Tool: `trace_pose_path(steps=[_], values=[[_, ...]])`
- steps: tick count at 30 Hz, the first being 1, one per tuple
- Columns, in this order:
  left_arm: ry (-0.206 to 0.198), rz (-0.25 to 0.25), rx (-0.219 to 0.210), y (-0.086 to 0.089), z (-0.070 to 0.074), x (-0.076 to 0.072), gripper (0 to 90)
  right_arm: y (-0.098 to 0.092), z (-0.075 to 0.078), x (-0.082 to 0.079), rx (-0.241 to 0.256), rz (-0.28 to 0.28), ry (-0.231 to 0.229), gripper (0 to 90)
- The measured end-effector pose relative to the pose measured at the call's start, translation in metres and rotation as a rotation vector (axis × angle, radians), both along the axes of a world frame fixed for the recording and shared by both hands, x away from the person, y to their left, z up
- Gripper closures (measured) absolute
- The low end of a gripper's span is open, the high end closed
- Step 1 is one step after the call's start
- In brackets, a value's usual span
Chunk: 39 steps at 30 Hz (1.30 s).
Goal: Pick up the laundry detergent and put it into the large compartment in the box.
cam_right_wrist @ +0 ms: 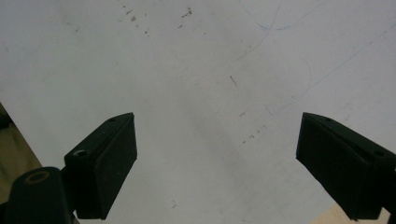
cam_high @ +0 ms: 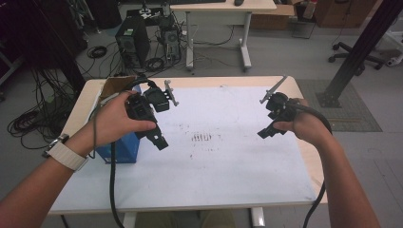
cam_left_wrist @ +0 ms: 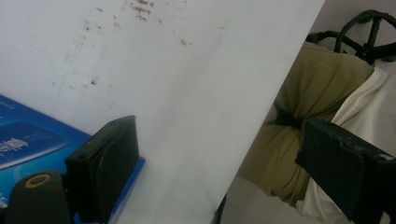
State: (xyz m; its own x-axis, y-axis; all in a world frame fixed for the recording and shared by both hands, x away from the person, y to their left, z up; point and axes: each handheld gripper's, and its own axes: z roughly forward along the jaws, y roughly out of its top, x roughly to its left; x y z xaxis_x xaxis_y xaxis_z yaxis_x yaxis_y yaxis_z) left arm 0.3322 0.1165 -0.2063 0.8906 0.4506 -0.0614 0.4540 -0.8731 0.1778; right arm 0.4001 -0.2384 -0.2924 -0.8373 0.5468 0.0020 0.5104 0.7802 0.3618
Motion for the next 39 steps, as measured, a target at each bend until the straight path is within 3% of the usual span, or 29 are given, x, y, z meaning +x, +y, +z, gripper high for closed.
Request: trace_pose_path(steps=[12,39], values=[[-0.026,-0.005,-0.006,0.0,-0.0017,-0.0015,12.3,0.0018,-0.0002,0.0,-0.003,0.004,-0.002,12.5],[-0.03,-0.005,-0.02,0.001,-0.0016,-0.0019,12.4,0.0,-0.0006,-0.0011,0.001,0.0,-0.004,12.5]])
